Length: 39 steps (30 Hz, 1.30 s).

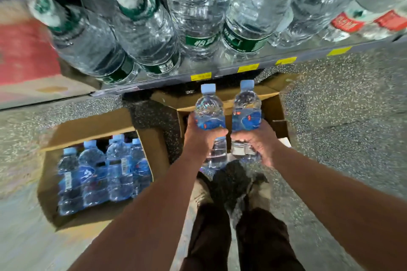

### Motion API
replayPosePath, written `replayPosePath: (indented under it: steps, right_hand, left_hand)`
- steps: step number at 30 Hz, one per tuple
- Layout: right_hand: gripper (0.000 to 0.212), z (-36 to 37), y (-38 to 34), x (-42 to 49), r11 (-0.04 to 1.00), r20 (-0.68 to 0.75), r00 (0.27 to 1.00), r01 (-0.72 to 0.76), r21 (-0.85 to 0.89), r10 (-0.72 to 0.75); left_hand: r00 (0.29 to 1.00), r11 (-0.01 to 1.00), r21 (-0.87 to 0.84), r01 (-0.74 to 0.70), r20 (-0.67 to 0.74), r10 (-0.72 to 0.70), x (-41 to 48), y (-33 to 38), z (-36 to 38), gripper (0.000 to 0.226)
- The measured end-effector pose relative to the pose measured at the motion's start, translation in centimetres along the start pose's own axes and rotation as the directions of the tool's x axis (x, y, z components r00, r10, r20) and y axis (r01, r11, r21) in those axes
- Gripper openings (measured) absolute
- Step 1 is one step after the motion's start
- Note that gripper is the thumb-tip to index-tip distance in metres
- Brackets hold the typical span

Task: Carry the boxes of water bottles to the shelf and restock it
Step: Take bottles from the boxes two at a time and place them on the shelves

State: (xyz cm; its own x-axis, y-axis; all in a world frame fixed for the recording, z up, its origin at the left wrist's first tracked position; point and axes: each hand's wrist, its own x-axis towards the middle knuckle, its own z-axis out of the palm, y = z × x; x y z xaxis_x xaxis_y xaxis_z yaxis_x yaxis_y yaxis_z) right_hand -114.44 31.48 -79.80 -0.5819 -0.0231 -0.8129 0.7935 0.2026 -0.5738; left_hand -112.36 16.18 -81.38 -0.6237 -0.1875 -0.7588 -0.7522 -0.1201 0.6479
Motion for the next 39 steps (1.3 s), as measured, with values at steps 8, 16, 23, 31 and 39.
replayPosePath:
  steps: [8, 16, 23, 31, 39]
  right_hand:
    - [0.047, 0.7, -4.1, -8.2, 0.993, 0.107, 0.987, 0.120, 0.014, -0.121]
    - [0.047, -0.2, -10.4, -18.2, 0.940, 0.148, 0.928, 0.338, 0.055, -0.342]
    - [0.053, -1.1, -18.4, -30.5, 0.836, 0.174, 0.818, 0.544, 0.073, -0.548]
    - [0.046, -2.3, -27.0, -45.6, 0.643, 0.125, 0.632, 0.761, 0.088, -0.765]
    - [0.031, -2.6, -34.2, -58.0, 0.442, 0.091, 0.434, 0.891, 0.100, -0.896]
  left_hand:
    - [0.986, 0.988, 0.035, -0.153, -0.058, 0.155, -7.9, 5.2, -1.4, 0.062]
    - [0.959, 0.964, -0.010, -0.265, -0.109, 0.262, -19.4, 12.4, -2.7, 0.099]
    - [0.846, 0.840, -0.119, -0.530, -0.149, 0.513, -31.2, 20.6, -4.3, 0.085]
    - [0.644, 0.657, -0.027, -0.754, -0.229, 0.730, -45.1, 30.6, -5.8, 0.048]
    - [0.439, 0.466, 0.037, -0.884, -0.276, 0.855, -56.5, 38.9, -7.8, 0.028]
